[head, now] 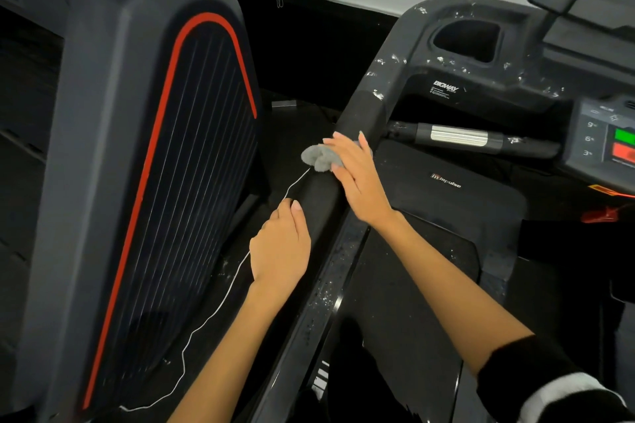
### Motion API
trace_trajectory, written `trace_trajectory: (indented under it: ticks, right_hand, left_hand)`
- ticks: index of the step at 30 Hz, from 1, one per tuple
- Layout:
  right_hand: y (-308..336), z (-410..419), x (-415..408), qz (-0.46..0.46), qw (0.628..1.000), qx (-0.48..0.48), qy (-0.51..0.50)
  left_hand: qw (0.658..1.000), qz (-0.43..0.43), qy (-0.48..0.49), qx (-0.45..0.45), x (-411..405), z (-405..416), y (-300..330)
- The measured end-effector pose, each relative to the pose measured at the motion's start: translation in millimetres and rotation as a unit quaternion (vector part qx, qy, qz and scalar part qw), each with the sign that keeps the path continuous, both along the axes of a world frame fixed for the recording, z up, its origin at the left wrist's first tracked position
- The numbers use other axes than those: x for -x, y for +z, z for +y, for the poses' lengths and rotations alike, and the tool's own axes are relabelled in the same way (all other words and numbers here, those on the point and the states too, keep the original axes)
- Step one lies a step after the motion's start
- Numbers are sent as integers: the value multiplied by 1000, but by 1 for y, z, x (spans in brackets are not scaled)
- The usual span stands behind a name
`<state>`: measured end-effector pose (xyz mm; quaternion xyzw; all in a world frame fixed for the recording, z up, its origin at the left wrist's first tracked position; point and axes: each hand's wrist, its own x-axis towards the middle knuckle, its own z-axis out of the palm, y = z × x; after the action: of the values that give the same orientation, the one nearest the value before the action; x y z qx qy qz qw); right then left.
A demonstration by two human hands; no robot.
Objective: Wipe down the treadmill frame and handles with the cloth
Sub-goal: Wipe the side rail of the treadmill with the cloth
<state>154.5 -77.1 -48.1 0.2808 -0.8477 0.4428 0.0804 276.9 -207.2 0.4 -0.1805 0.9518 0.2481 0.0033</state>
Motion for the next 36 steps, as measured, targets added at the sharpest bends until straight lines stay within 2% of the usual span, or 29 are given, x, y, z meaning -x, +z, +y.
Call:
trace_trajectory:
  ticks: [3,5,8,11,14,16,23,31,36]
  right_hand:
    - [11,-17,17,-19,996,-38,-72]
    - [19,-33,20,-16,988,-95,-124]
    - [20,-50,5,45,979,-158,-119]
    - [21,-47,-19,65,992,-99,-51]
    - [16,-30,-45,23,999,16,28]
    - [6,-14,-63,5,997,43,58]
    - [-31,21,-46,37,996,-26,80]
    - [-30,28,-2,67,995,-38,64]
    - [-17,34,34,64,998,-11,26]
  left_hand:
    - [1000,2,2,2,0,1,-1]
    - [1000,0,4,2,0,2,-1]
    - [1000,-4,3,6,0,2,0]
    - [1000,-10,2,4,-1,1,0]
    - [1000,-6,2,-3,-1,0,0]
    - [1000,-4,-3,-2,-1,-1,-1]
    - [1000,-16,-9,6,6,5,0]
    - [1000,-20,-7,22,33,13,-3]
    - [1000,-20,-3,14,43,15,-5]
